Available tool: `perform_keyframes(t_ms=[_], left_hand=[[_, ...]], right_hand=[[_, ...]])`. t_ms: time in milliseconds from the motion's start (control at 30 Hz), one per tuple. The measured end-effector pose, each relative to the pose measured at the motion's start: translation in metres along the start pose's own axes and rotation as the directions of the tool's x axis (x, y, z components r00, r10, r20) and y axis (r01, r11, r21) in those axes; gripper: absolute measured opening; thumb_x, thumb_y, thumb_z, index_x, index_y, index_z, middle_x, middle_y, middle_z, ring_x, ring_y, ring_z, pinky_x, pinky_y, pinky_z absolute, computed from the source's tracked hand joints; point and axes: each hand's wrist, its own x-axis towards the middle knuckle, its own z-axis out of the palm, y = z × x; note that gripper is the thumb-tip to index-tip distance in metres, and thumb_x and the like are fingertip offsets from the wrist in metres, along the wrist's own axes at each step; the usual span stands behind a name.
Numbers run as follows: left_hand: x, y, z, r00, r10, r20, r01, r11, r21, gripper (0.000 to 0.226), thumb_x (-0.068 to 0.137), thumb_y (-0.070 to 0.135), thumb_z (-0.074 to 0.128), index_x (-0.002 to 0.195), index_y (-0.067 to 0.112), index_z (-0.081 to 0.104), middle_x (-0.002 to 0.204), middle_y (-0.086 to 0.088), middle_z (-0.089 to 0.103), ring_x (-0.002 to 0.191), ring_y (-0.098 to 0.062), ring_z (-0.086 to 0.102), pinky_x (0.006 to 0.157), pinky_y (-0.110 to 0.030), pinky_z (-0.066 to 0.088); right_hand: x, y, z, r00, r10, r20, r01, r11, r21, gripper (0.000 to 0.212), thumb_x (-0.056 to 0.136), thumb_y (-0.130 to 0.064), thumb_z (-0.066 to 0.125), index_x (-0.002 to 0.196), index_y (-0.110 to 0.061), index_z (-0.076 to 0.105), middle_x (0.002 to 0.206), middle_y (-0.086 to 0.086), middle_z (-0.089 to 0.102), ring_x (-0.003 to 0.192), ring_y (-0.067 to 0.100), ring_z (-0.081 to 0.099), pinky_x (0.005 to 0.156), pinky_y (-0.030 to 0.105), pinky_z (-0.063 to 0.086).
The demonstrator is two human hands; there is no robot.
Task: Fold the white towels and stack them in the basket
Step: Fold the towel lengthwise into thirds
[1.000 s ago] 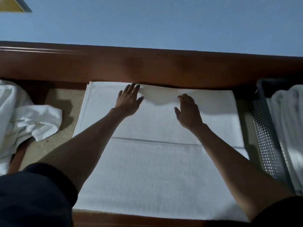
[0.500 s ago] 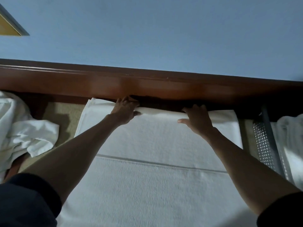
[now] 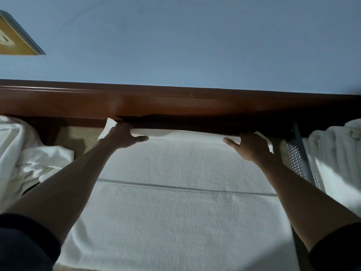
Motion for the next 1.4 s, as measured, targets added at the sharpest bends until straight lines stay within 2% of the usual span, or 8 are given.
perform_keyframes(t_ms=[100,367,600,733,867,1033,1167,1400], left_hand=[[-0.033,-0.001,-0.004,0.995,0.033,-0.092,-0.045,0.989,-0.141,0.068,0.080,0.070,0.072,0.134,0.030,0.063,0.128,-0.005,0.066,0.120,-0.031,0.059,0.089,-0.035,0.048],[-0.128,-0.024,0.011,0.951,-0.027,-0.309,-0.044,0.975,-0.220,0.068,0.078,0.072,0.069,0.102,0.009,0.078,0.079,-0.010,0.062,0.077,-0.028,0.060,0.068,-0.034,0.045],[-0.229,-0.048,0.055,0.913,-0.068,-0.402,-0.064,0.950,-0.307,0.053,0.084,0.067,0.070,0.062,0.020,0.055,0.076,-0.005,0.060,0.070,-0.021,0.056,0.065,-0.032,0.039],[-0.278,-0.057,0.089,0.878,-0.258,-0.404,0.049,0.886,-0.461,0.067,0.095,0.060,0.060,0.049,0.016,0.038,0.051,-0.003,0.043,0.051,-0.018,0.044,0.053,-0.036,0.029],[-0.306,-0.075,0.130,0.854,-0.424,-0.302,0.181,0.785,-0.592,0.066,0.098,0.048,0.062,0.059,-0.005,0.055,0.055,-0.019,0.055,0.054,-0.027,0.048,0.054,-0.032,0.033],[-0.302,-0.088,0.141,0.779,-0.573,-0.253,0.177,0.590,-0.788,0.021,0.090,0.027,0.077,0.094,0.007,0.071,0.083,-0.005,0.068,0.081,-0.024,0.061,0.071,-0.033,0.043],[-0.297,-0.093,0.139,0.730,-0.654,-0.201,0.194,0.480,-0.856,0.029,0.083,0.017,0.082,0.108,0.010,0.069,0.091,-0.004,0.069,0.086,-0.025,0.064,0.081,-0.037,0.054],[-0.317,-0.111,0.137,0.737,-0.643,-0.209,0.155,0.462,-0.873,0.031,0.079,0.005,0.082,0.099,0.019,0.063,0.091,-0.006,0.068,0.081,-0.026,0.065,0.081,-0.052,0.059]], right_hand=[[-0.025,-0.003,-0.002,0.998,0.027,-0.048,-0.022,0.994,0.112,0.115,0.078,-0.095,0.013,0.144,-0.008,0.049,0.143,0.017,0.051,0.128,0.037,0.053,0.099,0.046,0.051],[-0.139,-0.018,0.009,0.937,0.163,-0.309,-0.078,0.959,0.271,0.088,0.085,-0.079,0.039,0.122,-0.002,0.059,0.120,0.021,0.061,0.108,0.037,0.059,0.085,0.044,0.052],[-0.249,-0.021,0.067,0.916,0.248,-0.317,-0.085,0.889,0.450,0.076,0.087,-0.074,0.054,0.111,-0.002,0.060,0.107,0.017,0.054,0.099,0.033,0.053,0.078,0.038,0.047],[-0.296,-0.030,0.103,0.919,0.201,-0.340,-0.018,0.881,0.473,0.040,0.093,-0.031,0.067,0.122,-0.005,0.067,0.095,0.024,0.057,0.084,0.038,0.053,0.067,0.041,0.049],[-0.321,-0.043,0.128,0.840,0.528,-0.128,-0.289,0.634,0.717,0.060,0.092,-0.063,0.058,0.102,-0.004,0.058,0.102,0.012,0.052,0.091,0.027,0.050,0.087,0.045,0.050],[-0.316,-0.045,0.151,0.691,0.716,-0.100,-0.316,0.424,0.849,0.038,0.094,-0.042,0.068,0.092,-0.005,0.059,0.112,0.018,0.055,0.096,0.033,0.056,0.083,0.042,0.047],[-0.303,-0.034,0.147,0.583,0.812,-0.029,-0.315,0.259,0.913,0.029,0.087,-0.017,0.077,0.107,-0.001,0.064,0.119,0.017,0.062,0.106,0.031,0.061,0.084,0.032,0.045],[-0.327,-0.013,0.139,0.552,0.832,0.056,-0.285,0.126,0.950,0.023,0.078,0.001,0.080,0.096,-0.004,0.067,0.094,0.006,0.063,0.088,0.020,0.059,0.077,0.024,0.045]])
